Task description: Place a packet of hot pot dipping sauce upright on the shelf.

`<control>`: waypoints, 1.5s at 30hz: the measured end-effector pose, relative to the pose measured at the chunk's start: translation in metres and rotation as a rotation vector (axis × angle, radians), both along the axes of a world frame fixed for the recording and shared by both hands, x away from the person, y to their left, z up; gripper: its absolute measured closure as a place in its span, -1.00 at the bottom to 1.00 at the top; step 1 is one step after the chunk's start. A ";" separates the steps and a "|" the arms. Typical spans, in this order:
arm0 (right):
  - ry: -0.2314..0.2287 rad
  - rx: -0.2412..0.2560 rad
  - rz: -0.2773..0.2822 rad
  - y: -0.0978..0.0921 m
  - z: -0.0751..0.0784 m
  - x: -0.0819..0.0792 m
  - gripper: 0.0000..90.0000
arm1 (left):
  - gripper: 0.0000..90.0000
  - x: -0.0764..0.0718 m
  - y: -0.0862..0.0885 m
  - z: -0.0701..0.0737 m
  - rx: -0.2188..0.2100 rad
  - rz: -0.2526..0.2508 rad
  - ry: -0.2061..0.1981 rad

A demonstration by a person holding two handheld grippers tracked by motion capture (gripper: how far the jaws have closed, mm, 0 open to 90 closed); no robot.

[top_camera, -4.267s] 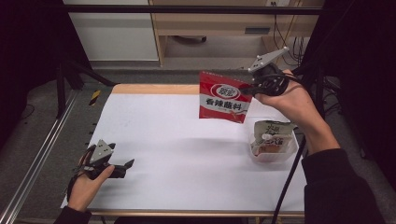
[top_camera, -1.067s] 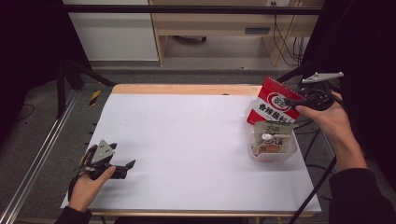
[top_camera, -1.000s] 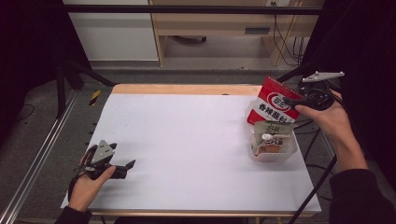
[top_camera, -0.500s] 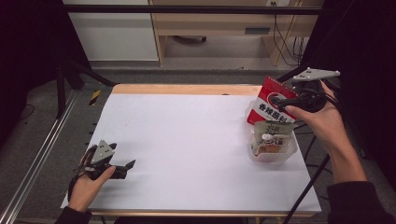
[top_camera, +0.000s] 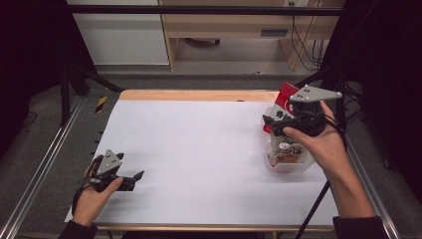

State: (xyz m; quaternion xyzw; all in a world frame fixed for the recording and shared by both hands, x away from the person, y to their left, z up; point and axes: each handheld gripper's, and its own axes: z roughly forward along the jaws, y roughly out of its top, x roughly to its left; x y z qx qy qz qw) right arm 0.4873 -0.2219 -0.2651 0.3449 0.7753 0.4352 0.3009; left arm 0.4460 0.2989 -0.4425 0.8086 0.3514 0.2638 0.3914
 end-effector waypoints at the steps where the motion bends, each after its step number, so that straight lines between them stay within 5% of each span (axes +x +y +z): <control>1: -0.004 0.004 0.010 0.004 -0.001 -0.002 -0.86 | -0.89 0.000 0.000 0.000 0.000 0.001 0.000; 9: 0.005 0.021 0.084 0.036 -0.017 -0.025 -0.86 | -0.89 0.000 0.001 0.000 -0.003 0.003 0.001; 21: 0.048 0.038 0.112 0.071 -0.059 -0.042 -0.87 | -0.89 0.000 0.001 -0.001 -0.001 0.001 0.007; 45: 0.162 0.065 0.094 0.097 -0.132 -0.047 -0.87 | -0.89 0.001 0.001 -0.002 0.004 -0.002 0.015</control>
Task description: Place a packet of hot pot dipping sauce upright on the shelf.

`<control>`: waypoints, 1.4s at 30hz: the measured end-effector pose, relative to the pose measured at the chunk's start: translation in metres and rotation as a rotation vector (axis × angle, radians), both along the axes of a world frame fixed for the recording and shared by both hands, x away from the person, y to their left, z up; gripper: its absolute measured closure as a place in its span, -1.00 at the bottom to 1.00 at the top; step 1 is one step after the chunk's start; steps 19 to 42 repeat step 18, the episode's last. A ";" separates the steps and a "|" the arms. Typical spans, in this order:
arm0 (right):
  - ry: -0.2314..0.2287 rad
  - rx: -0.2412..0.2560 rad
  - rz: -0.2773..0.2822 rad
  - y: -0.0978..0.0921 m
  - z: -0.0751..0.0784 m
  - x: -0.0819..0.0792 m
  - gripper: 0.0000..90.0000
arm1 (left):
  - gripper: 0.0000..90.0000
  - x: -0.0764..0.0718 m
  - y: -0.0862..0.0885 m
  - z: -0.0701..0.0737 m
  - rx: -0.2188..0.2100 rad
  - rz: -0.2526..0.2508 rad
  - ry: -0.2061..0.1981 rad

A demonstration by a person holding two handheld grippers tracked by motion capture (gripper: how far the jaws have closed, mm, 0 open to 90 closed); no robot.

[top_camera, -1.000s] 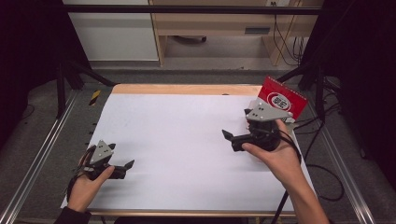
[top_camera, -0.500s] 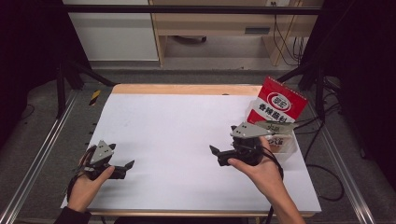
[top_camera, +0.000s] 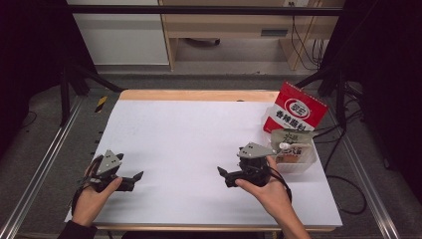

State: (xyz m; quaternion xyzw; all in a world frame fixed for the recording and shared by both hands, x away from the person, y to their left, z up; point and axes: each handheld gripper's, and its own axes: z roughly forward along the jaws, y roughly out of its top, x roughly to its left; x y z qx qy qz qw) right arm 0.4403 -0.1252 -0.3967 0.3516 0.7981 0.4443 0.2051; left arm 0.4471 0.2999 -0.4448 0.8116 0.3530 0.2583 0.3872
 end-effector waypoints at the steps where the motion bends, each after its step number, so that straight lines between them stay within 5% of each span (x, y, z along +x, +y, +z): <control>1: 0.007 -0.005 0.003 0.001 -0.004 0.000 -0.87 | -0.89 0.000 0.000 0.000 0.000 0.000 0.000; 17: 0.096 -0.079 -0.037 0.018 -0.064 0.002 -0.82 | -0.89 0.001 -0.001 -0.002 0.027 0.003 0.010; 42: 0.109 -0.063 -0.036 0.017 -0.066 0.001 -0.82 | -0.89 0.001 -0.001 -0.002 0.027 0.003 0.010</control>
